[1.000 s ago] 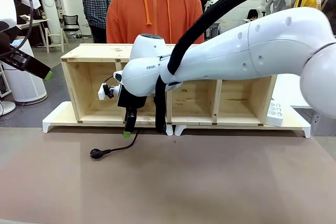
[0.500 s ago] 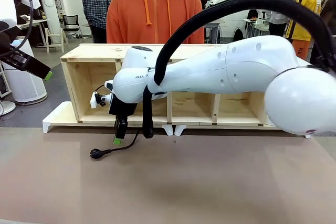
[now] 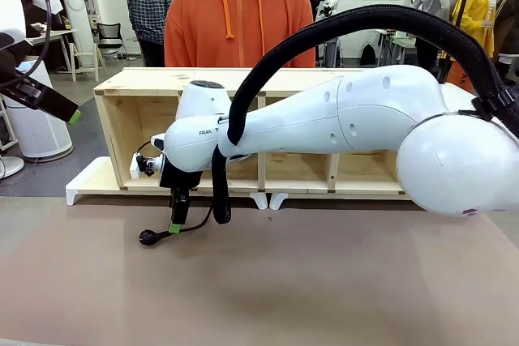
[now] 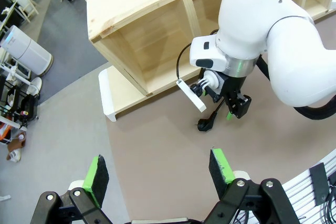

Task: Perform cable management.
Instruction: When the cord part of the Power Cable appears at the lower middle area of the table and stops, grasp the cord part of the Power Cable.

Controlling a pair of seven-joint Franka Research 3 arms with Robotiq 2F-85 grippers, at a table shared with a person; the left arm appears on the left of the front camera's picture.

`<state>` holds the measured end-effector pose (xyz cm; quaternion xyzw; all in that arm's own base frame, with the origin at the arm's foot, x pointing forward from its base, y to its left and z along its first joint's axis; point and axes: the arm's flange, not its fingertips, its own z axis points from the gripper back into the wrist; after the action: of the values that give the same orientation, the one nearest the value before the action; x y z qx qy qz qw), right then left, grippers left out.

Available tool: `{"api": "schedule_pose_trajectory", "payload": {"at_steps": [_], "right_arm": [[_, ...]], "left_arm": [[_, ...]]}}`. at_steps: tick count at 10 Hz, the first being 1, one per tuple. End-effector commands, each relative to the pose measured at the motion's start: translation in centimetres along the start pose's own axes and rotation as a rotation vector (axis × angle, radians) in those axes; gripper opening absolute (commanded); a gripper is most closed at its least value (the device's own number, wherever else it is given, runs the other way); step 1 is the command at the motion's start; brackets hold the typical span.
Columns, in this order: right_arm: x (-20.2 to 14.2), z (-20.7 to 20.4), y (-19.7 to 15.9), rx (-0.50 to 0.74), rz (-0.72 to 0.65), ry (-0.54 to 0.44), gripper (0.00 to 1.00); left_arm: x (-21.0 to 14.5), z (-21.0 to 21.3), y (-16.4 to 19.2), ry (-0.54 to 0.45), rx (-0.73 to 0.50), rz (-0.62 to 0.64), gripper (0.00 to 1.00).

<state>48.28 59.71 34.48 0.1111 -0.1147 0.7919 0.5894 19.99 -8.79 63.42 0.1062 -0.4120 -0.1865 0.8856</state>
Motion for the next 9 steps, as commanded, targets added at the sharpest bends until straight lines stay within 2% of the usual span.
{"api": "schedule_pose_trajectory", "payload": {"at_steps": [1,4,9], "right_arm": [[0.6,-1.2,-1.4,-0.006,-0.01,0.017,1.0],[0.2,-3.4,-1.9,0.027,-0.024,-0.006,1.0],[0.6,-4.4,-2.4,0.037,-0.025,-0.019,1.0]], "left_arm": [[0.1,-0.1,-0.1,-0.004,-0.002,0.007,1.0],[0.1,-0.1,-0.1,-0.004,-0.002,0.007,1.0],[0.1,-0.1,-0.1,-0.004,-0.002,0.007,1.0]]}}
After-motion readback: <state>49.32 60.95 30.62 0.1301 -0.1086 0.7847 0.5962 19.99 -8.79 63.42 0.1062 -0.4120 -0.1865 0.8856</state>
